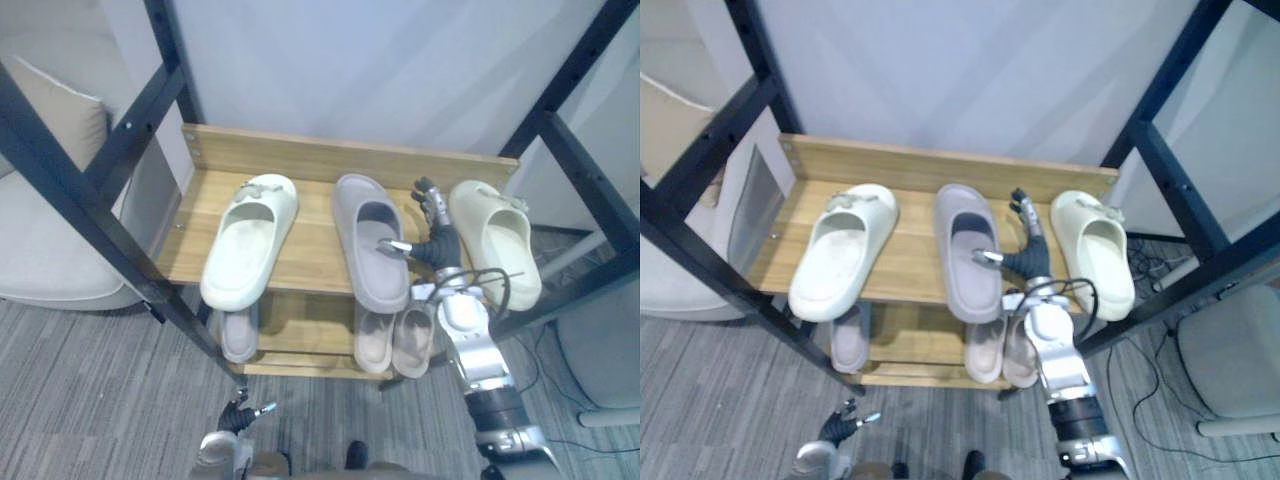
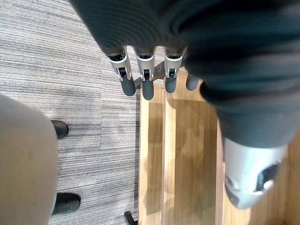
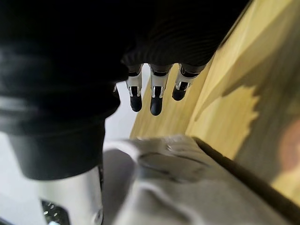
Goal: Organize the slippers on the shoe rack
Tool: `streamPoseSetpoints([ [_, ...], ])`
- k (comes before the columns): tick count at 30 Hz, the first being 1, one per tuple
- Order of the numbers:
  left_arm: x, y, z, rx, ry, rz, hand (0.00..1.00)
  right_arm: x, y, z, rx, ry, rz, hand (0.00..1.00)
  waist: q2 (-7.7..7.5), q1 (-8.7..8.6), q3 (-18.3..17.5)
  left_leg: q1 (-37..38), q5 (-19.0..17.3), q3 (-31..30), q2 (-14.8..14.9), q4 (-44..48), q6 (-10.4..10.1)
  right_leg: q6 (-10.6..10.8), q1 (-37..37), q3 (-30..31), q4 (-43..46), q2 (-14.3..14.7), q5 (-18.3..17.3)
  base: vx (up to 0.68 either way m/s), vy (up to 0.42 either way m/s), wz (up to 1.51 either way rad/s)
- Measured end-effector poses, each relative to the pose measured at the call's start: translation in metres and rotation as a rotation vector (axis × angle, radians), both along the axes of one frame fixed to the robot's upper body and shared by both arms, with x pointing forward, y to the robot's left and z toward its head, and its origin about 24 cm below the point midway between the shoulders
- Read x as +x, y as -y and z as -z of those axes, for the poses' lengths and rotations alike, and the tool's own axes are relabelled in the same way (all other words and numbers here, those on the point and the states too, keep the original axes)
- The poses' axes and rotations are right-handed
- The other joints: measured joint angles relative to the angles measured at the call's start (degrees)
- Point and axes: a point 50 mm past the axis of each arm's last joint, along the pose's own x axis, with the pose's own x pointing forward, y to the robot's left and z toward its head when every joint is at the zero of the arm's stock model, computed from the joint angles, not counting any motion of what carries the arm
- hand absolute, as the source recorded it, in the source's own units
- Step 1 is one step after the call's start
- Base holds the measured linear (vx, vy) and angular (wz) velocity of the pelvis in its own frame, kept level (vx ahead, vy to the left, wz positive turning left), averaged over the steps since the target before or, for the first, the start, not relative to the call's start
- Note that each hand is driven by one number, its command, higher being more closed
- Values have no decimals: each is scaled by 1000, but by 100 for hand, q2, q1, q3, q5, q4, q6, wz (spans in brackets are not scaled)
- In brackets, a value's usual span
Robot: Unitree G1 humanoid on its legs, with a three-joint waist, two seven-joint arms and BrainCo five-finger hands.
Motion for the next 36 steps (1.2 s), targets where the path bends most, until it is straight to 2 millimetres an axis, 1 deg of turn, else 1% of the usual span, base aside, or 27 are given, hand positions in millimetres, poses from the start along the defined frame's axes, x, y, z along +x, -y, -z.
streamPoseSetpoints([
  [6, 5, 1, -2, -1, 13, 3, 0, 16, -6, -10, 7, 5, -22, 0, -6, 96, 82, -35, 2, -15, -4, 0, 1, 0, -29, -12, 0, -2, 0, -32, -19, 1],
  [7, 5, 0, -2, -1, 14, 3, 0, 19, -9, -13, 0, 9, -31, 100, -11, 96, 83, -68, 5, -24, -4, 2, 4, 0, -55, -20, 0, -2, 0, -28, -30, 5],
  [10, 6, 0, -2, -3, 18, -4, 0, 25, -15, -19, -16, 21, -66, 100, -18, 103, 115, -107, 12, -37, -5, 2, 12, -1, -88, -35, 1, -1, 0, -5, -8, 1],
  [17, 7, 0, -2, -2, 18, -3, 0, 34, -18, -26, -47, 27, -89, 100, -26, 106, 126, -91, 12, -11, 0, -4, 12, -3, -88, -1, 0, 2, 2, -5, -7, -1],
  [26, 7, -1, -2, -2, 18, -5, 0, 34, -19, -28, -22, 26, -115, 100, -37, 117, 137, 23, 12, 42, 8, -22, 12, -4, -8, 44, -9, 6, 2, -12, -11, -2],
  [30, 6, -1, -2, -11, 17, -23, 0, 28, -20, -31, -23, 44, -144, 100, -32, 115, 141, 27, 12, 43, 9, -21, 12, -3, -5, 43, -10, 4, 2, 0, 0, 0],
  [36, 6, -1, -2, -16, 14, -29, 0, 12, -18, -29, 6, 67, -159, 100, -11, 89, 151, 123, 11, 47, 8, -13, 12, -4, 91, 57, -9, 1, 2, -4, -4, -1],
])
